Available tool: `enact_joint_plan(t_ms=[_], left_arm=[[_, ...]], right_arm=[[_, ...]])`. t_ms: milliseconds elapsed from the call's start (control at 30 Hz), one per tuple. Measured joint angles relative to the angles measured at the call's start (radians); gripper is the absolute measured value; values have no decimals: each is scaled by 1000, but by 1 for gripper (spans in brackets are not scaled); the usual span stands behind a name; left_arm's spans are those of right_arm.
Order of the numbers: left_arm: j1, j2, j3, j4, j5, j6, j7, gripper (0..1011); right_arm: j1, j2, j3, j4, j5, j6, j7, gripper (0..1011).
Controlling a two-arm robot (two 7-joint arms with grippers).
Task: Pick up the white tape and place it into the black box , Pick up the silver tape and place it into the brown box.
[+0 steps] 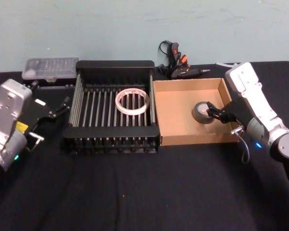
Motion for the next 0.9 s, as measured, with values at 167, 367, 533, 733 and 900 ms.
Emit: enact_joint_plan(t_ms=[167, 367, 533, 733, 900], left_arm=[[0, 0, 0, 0, 0, 0, 0, 1001], [0, 0, 0, 0, 0, 0, 0, 1001], [0, 0, 0, 0, 0, 0, 0, 1001], [0, 0, 0, 0, 0, 0, 0, 1001], [0, 0, 0, 0, 0, 0, 0, 1001]], right_arm=[[0, 0, 0, 0, 0, 0, 0, 1002], [0, 0, 0, 0, 0, 0, 0, 1002], [0, 0, 0, 0, 0, 0, 0, 1002], [0, 0, 0, 0, 0, 0, 0, 1002], [0, 0, 0, 0, 0, 0, 0, 1002]])
